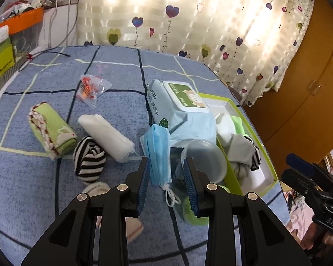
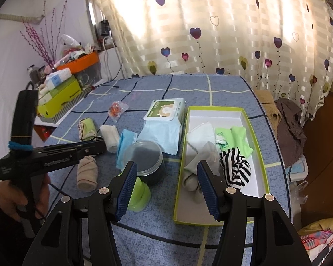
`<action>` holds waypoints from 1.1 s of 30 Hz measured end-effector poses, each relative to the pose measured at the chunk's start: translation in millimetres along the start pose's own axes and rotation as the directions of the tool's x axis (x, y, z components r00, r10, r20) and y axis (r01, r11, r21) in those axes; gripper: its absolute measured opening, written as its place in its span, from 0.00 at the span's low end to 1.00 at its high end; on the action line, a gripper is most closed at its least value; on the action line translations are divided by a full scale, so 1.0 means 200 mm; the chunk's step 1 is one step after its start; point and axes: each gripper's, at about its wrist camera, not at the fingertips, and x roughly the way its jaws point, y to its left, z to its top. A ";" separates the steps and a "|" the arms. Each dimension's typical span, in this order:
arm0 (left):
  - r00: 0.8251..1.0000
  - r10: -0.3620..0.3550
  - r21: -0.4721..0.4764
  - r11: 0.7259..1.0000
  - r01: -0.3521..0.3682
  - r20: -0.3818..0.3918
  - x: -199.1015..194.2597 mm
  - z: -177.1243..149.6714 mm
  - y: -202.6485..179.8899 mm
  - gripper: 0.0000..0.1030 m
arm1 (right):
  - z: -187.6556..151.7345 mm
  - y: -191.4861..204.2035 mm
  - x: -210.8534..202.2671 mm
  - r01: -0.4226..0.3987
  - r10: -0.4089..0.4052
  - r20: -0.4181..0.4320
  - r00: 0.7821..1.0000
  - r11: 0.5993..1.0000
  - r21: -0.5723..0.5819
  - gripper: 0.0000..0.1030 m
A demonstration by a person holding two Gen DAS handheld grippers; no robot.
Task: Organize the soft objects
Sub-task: 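Move both grippers back from the tray toward the blue face mask, then grasp the blue face mask with the left gripper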
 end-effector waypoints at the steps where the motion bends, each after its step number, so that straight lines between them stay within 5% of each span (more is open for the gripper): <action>1: 1.000 0.003 0.000 1.000 -0.003 -0.009 0.03 0.01 0.01 0.31 | 0.00 0.00 0.01 -0.001 0.001 -0.003 1.000 1.000 -0.001 0.55; 21: 0.990 0.024 0.030 0.999 -0.020 -0.136 0.35 0.05 0.04 0.31 | 0.08 -0.02 0.17 -0.037 0.036 -0.034 0.999 0.999 -0.016 0.55; 27: 0.990 0.018 0.033 0.999 -0.014 -0.136 0.36 0.05 0.04 0.12 | 0.08 -0.01 0.18 -0.036 0.035 -0.032 0.999 0.999 -0.014 0.55; 33: 0.995 -0.003 0.024 1.000 0.005 -0.099 0.28 0.05 0.05 0.09 | 0.08 0.00 0.16 -0.041 0.041 -0.020 0.999 0.999 -0.013 0.55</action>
